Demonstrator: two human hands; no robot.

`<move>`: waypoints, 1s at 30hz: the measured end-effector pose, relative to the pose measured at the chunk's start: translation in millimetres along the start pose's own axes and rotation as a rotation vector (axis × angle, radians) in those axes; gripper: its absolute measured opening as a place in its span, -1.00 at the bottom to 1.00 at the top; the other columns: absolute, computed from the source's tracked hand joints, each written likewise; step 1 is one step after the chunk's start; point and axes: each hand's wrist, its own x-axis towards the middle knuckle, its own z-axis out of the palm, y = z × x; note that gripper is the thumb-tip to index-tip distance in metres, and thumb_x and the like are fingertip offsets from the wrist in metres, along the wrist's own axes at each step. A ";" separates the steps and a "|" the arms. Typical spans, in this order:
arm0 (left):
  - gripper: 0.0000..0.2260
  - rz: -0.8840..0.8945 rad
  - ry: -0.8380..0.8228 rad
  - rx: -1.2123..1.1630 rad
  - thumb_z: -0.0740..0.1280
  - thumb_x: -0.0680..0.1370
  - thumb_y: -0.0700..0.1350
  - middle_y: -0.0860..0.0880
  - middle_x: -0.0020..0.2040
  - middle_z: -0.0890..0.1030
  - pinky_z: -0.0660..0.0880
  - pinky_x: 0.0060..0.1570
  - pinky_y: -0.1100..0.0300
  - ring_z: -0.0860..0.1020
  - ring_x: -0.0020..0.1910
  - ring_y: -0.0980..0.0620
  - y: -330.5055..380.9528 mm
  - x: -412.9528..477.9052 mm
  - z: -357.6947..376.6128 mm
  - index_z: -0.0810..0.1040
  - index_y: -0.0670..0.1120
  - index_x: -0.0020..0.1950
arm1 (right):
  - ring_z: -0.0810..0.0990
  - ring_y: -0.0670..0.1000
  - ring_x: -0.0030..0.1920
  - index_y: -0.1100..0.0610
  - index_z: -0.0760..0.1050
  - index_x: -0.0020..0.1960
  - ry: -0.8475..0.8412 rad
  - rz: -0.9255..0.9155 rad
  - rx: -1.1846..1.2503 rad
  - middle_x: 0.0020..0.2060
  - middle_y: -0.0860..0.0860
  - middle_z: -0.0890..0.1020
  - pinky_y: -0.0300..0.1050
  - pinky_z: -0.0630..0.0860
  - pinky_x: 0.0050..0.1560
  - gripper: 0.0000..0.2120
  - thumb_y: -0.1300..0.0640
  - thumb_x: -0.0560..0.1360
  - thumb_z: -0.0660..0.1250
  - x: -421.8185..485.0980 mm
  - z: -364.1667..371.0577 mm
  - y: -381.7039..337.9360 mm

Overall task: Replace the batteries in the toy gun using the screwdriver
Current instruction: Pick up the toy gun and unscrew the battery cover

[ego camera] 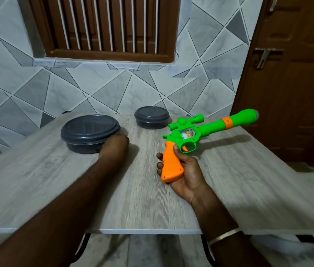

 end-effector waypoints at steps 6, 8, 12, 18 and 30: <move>-0.84 0.131 0.051 0.053 0.31 0.59 -0.15 -0.15 0.09 0.56 0.44 -0.06 0.08 0.54 0.03 -0.12 1.7 8.5 4.2 0.65 -0.17 0.05 | 0.54 0.06 -0.28 0.09 0.42 0.31 -0.003 0.002 -0.010 -0.08 0.14 0.65 -0.11 0.52 -0.29 -0.67 -0.01 0.61 0.20 4.5 0.1 -3.7; -0.84 0.225 0.121 0.019 0.33 0.61 -0.14 -0.13 0.12 0.55 0.49 0.00 0.03 0.54 0.09 -0.12 9.3 9.5 4.9 0.64 -0.14 0.13 | 0.54 0.05 -0.28 0.10 0.44 0.31 0.008 -0.007 -0.039 -0.04 0.13 0.65 -0.11 0.52 -0.29 -0.67 -0.03 0.61 0.20 7.7 -1.8 -9.1; -0.90 0.393 0.356 -0.231 0.26 0.66 -0.12 -0.19 -0.05 0.66 0.55 -0.18 -0.02 0.62 -0.11 -0.20 37.6 2.0 -0.1 0.44 -0.10 0.14 | 0.54 0.04 -0.26 0.11 0.46 0.23 0.027 -0.059 -0.070 -0.03 0.14 0.65 -0.13 0.53 -0.31 -0.71 -0.04 0.64 0.16 12.7 -4.9 -30.7; -0.75 0.307 0.055 -1.284 0.36 0.55 -0.41 -0.29 -0.10 0.67 0.68 -0.04 -0.01 0.72 -0.09 -0.17 81.2 -6.1 -21.8 0.46 -0.28 0.21 | 0.48 0.05 -0.28 0.19 0.48 0.11 0.072 -0.137 -0.058 -0.16 0.15 0.60 -0.18 0.48 -0.37 -0.70 -0.03 0.63 0.14 22.2 -17.9 -45.8; -0.87 0.385 -0.029 -1.506 0.32 0.59 -0.36 -0.38 -0.10 0.66 0.68 -0.06 -0.09 0.72 -0.11 -0.28 115.8 -23.9 6.2 0.46 -0.30 0.12 | 0.51 0.03 -0.31 0.17 0.48 0.15 0.071 -0.243 0.045 -0.22 0.08 0.59 -0.13 0.42 -0.28 -0.68 -0.03 0.63 0.10 42.7 -41.7 -47.5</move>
